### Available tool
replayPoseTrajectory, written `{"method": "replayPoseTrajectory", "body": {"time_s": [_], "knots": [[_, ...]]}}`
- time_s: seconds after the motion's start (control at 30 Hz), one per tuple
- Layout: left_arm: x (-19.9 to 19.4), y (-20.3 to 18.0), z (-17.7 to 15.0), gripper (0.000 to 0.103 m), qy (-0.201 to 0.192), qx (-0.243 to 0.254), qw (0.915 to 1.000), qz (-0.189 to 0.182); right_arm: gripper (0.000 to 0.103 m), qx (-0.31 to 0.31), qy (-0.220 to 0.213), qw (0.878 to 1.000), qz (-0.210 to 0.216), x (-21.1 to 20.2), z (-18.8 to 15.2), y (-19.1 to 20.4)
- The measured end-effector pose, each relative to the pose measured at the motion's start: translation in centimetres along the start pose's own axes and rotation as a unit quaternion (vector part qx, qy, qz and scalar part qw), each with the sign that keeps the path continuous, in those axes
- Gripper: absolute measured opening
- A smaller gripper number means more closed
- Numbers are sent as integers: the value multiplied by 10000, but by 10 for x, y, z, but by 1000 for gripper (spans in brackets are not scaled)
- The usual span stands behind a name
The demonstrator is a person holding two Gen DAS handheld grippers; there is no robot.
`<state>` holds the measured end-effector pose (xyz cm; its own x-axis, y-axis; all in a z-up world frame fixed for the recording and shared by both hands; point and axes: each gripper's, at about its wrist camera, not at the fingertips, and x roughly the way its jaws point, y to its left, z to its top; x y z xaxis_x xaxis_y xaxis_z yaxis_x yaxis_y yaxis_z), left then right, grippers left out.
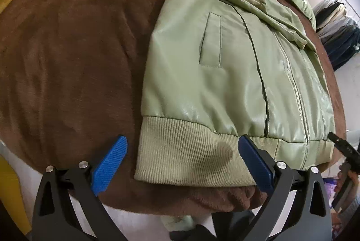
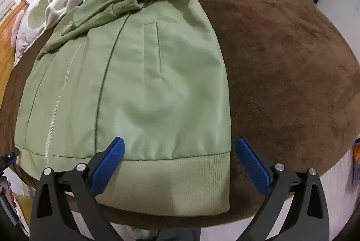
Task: Fold large clothes
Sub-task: 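Move both tools to the ribbed hem of the folded jacket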
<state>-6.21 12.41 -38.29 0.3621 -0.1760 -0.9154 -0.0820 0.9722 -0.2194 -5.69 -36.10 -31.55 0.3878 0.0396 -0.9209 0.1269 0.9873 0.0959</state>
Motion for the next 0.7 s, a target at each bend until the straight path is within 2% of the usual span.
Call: {"method": "replayPoseTrajectory", "body": {"time_s": [0.17,0.43,0.7], "knots": [[11,7,1,97,29,-78,9999,-149,98,-290,31,9995,123,10,2,2],[14,6,3,97,86,-81,9997,-203,98,-340,123,9979,531,16,8,-9],[14,6,5,97,137,-109,9996,-200,98,0,138,9952,969,15,13,-22]]}}
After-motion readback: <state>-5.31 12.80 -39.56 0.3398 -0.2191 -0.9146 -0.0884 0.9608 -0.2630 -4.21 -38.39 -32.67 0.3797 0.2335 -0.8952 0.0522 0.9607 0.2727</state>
